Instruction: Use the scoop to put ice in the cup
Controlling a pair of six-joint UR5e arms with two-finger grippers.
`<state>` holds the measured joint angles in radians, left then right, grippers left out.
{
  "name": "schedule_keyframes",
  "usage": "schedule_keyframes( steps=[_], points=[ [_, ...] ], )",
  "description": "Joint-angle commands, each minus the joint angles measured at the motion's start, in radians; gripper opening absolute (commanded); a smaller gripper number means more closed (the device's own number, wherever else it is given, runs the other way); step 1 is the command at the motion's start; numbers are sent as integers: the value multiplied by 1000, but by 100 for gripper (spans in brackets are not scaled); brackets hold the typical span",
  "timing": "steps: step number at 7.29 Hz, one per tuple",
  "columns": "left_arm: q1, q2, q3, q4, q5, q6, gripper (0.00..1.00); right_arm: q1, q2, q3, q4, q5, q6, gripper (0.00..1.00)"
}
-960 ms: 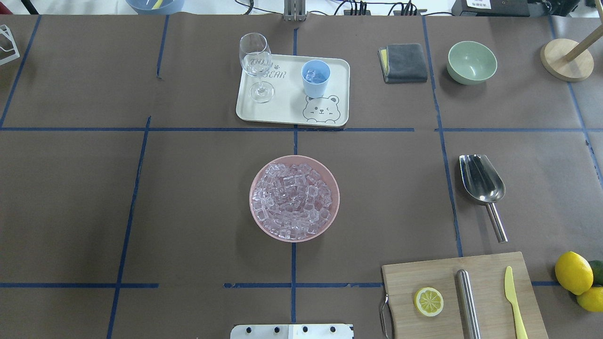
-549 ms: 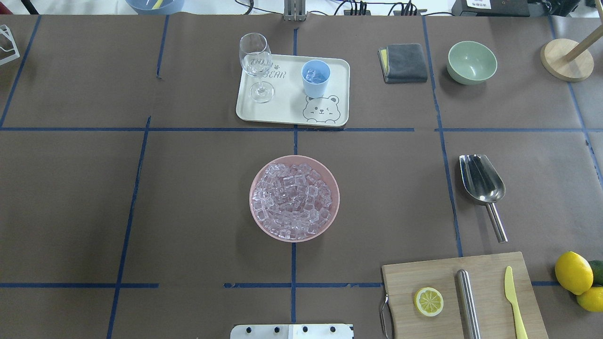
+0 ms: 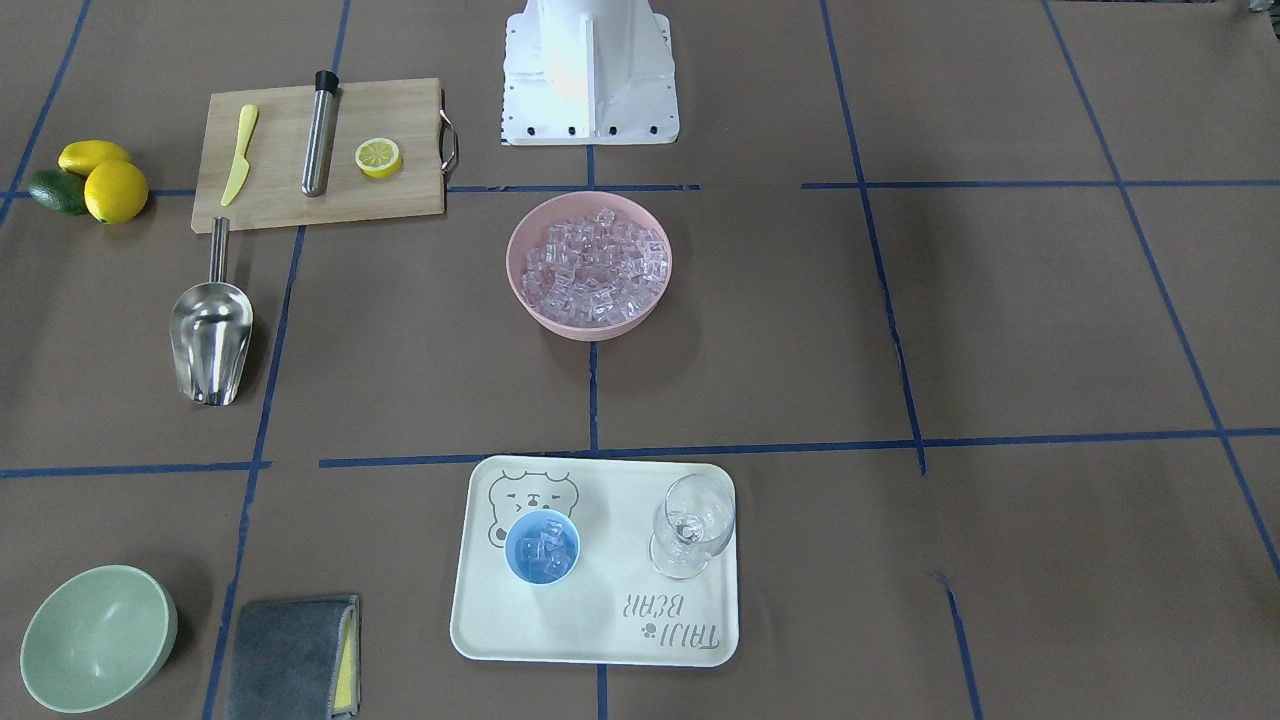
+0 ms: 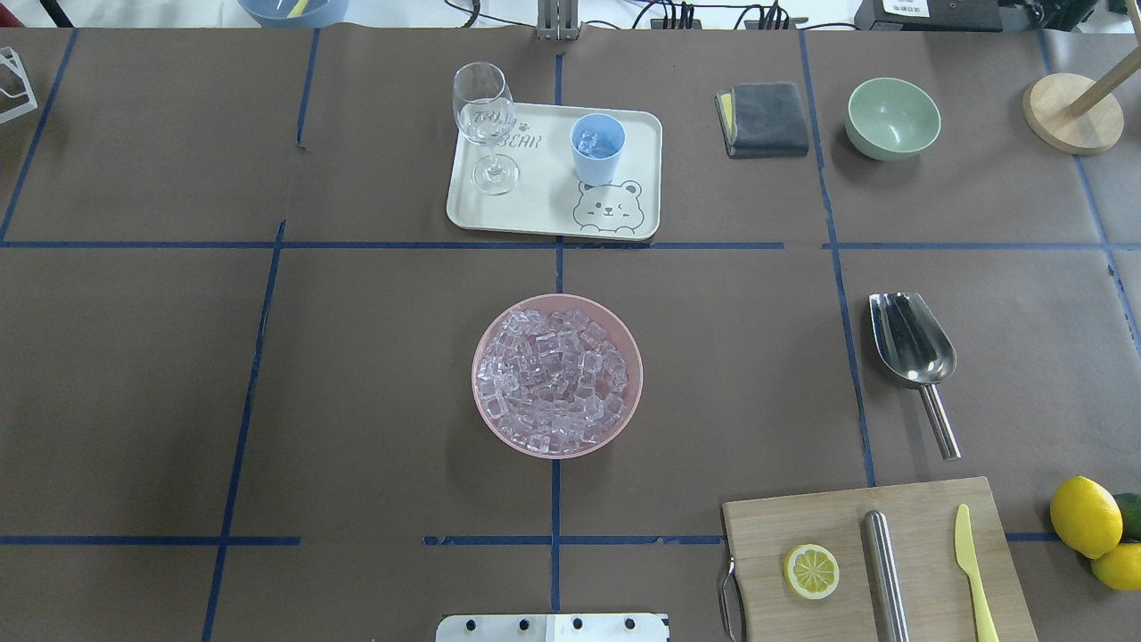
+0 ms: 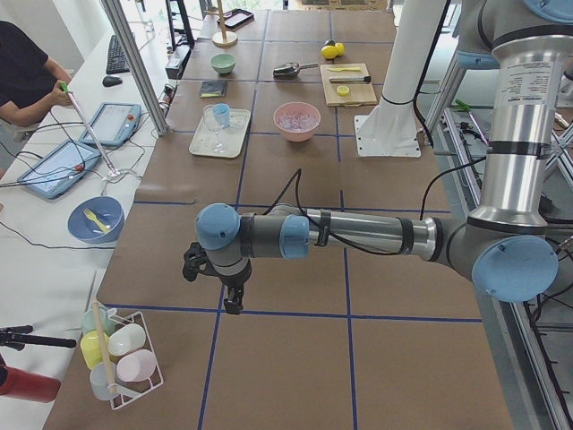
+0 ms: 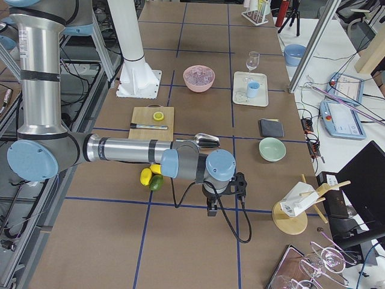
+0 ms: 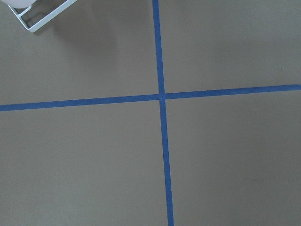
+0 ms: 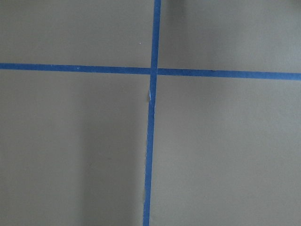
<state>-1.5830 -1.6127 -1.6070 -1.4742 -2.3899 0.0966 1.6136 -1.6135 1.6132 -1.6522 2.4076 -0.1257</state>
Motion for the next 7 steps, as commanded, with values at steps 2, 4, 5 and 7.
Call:
schedule_keyframes(
  steps=[2, 4, 5, 7],
  points=[
    [0, 1, 7, 0, 0, -3, 100, 0, 1, -1, 0, -2, 0, 100],
    [0, 1, 9, 0, 0, -5, 100, 0, 1, -1, 0, -2, 1, 100],
    [0, 1, 9, 0, 0, -5, 100, 0, 3, -1, 0, -2, 1, 100],
    [2, 1, 9, 0, -2, -5, 100, 0, 7, -1, 2, -4, 24, 100]
  ],
)
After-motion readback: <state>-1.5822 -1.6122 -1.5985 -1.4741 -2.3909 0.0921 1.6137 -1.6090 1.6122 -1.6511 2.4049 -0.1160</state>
